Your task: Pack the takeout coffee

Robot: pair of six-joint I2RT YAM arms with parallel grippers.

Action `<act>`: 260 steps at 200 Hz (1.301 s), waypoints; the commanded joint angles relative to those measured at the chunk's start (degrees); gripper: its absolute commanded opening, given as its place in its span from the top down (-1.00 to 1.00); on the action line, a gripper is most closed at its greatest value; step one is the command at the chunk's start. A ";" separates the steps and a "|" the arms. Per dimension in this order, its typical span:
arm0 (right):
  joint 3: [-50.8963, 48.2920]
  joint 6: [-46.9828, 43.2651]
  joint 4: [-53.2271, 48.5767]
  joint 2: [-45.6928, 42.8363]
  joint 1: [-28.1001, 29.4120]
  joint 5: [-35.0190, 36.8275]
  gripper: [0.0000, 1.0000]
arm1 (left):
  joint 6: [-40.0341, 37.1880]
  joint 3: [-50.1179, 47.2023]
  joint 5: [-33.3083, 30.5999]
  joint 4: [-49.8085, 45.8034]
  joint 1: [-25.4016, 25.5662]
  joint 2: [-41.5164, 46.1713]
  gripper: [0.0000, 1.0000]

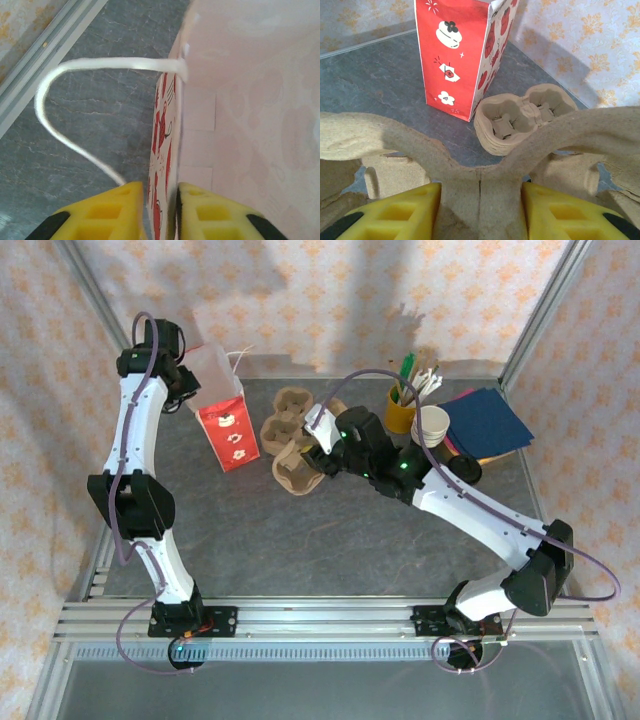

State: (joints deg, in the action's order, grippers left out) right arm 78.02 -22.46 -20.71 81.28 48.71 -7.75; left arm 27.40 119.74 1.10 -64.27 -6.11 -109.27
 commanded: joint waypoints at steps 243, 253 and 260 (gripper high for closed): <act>15.17 10.52 -16.84 -13.26 -0.63 -10.56 0.15 | 5.72 -39.86 8.18 1.93 27.04 43.66 1.00; 16.55 10.84 -17.24 -13.32 -0.63 -11.32 0.15 | 4.20 -40.71 10.11 3.68 27.35 43.79 1.00; 17.45 11.09 -17.34 -13.30 -0.68 -11.96 0.15 | 3.39 -41.23 11.03 4.73 27.54 43.80 1.00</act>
State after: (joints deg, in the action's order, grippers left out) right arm 91.48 -12.78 -35.46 69.23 48.27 -16.60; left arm 31.64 80.36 8.64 -64.18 20.71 -66.13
